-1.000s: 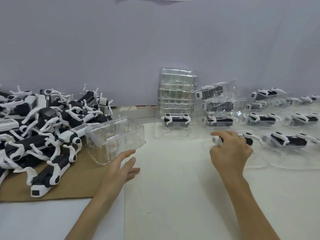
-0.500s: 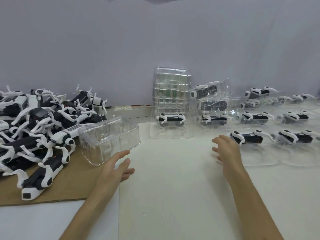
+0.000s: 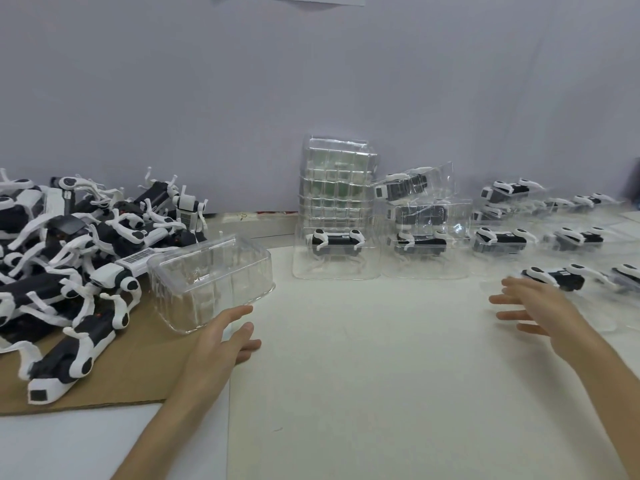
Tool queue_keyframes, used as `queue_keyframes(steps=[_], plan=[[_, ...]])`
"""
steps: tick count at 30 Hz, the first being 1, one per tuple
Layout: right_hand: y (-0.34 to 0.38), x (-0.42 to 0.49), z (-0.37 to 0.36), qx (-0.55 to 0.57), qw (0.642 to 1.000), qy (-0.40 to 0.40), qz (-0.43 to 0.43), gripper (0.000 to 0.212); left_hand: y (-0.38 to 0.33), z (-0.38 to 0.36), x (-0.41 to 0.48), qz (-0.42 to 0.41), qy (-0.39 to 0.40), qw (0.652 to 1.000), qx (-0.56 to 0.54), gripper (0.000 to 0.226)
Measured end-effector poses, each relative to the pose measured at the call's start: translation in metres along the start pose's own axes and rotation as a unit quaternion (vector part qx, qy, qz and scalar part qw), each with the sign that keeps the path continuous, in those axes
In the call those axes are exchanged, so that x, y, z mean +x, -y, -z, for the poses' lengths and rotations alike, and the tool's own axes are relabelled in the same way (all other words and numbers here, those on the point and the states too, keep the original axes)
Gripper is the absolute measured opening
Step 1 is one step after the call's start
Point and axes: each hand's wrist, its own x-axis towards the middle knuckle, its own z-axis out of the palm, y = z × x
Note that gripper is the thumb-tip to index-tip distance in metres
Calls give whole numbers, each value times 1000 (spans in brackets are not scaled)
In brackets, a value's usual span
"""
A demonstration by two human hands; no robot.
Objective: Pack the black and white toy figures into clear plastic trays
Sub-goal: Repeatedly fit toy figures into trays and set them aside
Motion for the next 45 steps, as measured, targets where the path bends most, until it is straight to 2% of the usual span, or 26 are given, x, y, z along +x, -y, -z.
queue_keyframes(steps=[6,10,15,21,24,27,28,30,32,34,40,45], plan=[[6,4,-1,-32,999,25,6,20,2,1,2,-2,0,1000,2,24],[12,-8,-28,-62,994,79,33,17,3,1,2,0,-2,1000,1,25],[40,-37,-82,-74,974,139,166,15,3,1,1,-4,0,1000,6,27],[82,-46,-163,-147,908,145,364,21,4,1,1,-5,-4,1000,9,27],[92,-30,-203,-289,847,117,430,41,6,2,1,-5,-3,1000,12,27],[98,-6,-222,-413,807,94,411,62,7,3,2,-6,-2,1000,13,27],[98,2,-224,-436,798,104,403,63,7,4,2,-5,-1,1000,13,27],[97,12,-224,-460,778,116,412,53,7,4,4,-3,-2,1000,11,27],[90,9,-220,-413,797,105,428,36,8,5,5,-2,-3,1000,8,28],[78,-3,-209,-356,820,99,437,29,8,5,5,-3,-4,1000,8,28],[24,-43,-144,-272,825,105,484,28,6,2,0,-2,-3,999,33,25],[-3,-40,-92,-270,842,51,464,31,3,1,-2,1,-12,998,55,26]])
